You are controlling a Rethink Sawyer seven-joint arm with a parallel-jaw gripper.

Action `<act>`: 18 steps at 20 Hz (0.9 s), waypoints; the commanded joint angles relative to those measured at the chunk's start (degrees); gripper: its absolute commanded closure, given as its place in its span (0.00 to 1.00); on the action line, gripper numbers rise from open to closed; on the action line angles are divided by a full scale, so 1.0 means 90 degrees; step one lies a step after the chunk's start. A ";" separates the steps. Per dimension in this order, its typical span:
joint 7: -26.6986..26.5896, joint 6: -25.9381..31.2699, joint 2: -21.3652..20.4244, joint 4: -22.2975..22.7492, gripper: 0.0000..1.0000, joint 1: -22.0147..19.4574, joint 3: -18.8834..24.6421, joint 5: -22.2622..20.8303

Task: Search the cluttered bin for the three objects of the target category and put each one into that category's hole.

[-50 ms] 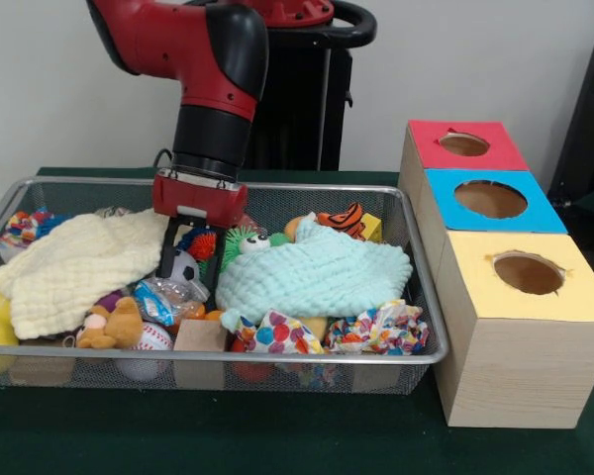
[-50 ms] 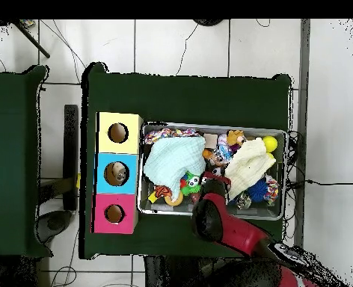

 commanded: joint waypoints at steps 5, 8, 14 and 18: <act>0.0974 -0.0588 0.0080 -0.0761 0.00 0.0859 -0.0570 0.0959; 0.1048 -0.0683 0.0139 -0.0773 0.00 0.0999 -0.0696 0.1123; 0.1127 -0.0510 0.0041 -0.0777 0.00 0.1046 -0.0791 0.1058; 0.1173 -0.0457 0.0029 -0.0773 0.00 0.0989 -0.0829 0.0981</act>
